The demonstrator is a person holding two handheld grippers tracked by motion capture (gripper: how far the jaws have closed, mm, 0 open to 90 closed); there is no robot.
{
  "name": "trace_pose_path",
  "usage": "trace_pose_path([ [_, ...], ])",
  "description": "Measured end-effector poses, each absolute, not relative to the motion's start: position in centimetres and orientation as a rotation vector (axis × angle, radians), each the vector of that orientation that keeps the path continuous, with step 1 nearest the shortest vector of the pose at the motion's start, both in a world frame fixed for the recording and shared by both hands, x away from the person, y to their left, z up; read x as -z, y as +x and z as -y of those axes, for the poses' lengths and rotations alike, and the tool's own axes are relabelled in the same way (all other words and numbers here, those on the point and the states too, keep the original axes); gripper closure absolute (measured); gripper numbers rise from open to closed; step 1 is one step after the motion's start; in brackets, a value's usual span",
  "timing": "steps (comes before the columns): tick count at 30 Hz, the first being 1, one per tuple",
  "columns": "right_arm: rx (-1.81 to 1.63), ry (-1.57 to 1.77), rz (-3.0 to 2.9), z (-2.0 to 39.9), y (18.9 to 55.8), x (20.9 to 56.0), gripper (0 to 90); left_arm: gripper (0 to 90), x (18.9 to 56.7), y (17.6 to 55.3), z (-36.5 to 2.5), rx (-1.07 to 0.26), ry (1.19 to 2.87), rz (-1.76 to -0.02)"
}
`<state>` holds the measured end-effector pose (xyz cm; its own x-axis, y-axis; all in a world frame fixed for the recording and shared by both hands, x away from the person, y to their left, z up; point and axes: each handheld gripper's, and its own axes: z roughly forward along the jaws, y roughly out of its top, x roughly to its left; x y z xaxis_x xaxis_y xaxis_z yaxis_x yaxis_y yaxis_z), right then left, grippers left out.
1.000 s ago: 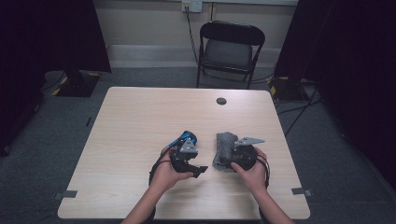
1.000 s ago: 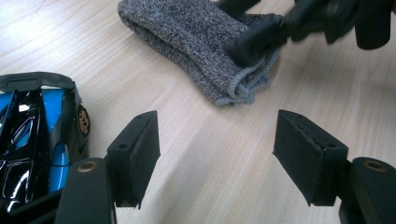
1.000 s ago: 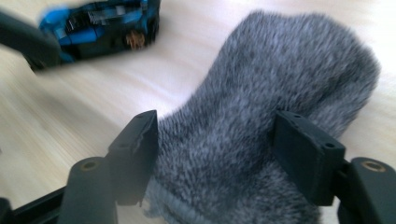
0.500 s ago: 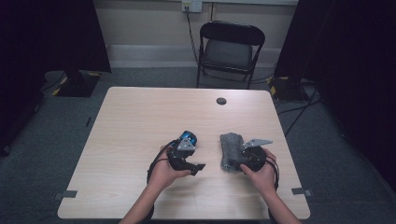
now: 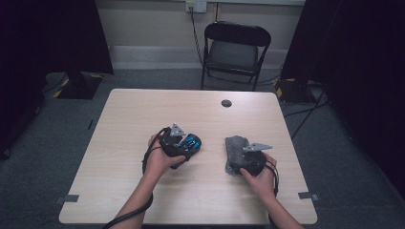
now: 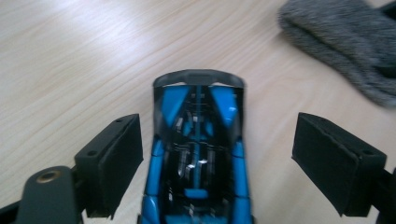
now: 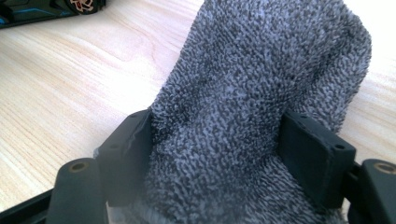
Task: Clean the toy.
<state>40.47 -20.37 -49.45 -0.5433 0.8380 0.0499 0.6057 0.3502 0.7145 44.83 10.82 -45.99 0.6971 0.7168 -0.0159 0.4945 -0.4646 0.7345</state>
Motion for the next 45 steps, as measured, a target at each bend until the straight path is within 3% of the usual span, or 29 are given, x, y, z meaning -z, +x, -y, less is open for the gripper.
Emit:
trace_pose_path([
  [22,-1.03,1.267,-2.275,20.5,40.3,49.7,27.2,16.5,49.7,47.9,-8.0,-0.38,2.225,-0.971],
  [26,-1.024,1.267,-2.277,20.5,40.3,49.7,27.6,24.3,49.5,48.1,-8.1,-0.368,2.223,-0.963],
  [30,-1.024,1.267,-2.278,20.5,40.3,49.7,28.6,25.1,49.5,48.0,-8.2,-0.358,2.229,-0.96],
  [38,-1.004,1.256,-2.298,20.2,40.4,49.5,41.5,25.5,48.9,47.4,-9.1,-0.331,2.208,-0.949],
  [45,-1.011,1.252,-2.324,20.0,40.5,49.2,61.5,25.5,47.9,46.4,-10.4,-0.298,2.176,-0.923],
])
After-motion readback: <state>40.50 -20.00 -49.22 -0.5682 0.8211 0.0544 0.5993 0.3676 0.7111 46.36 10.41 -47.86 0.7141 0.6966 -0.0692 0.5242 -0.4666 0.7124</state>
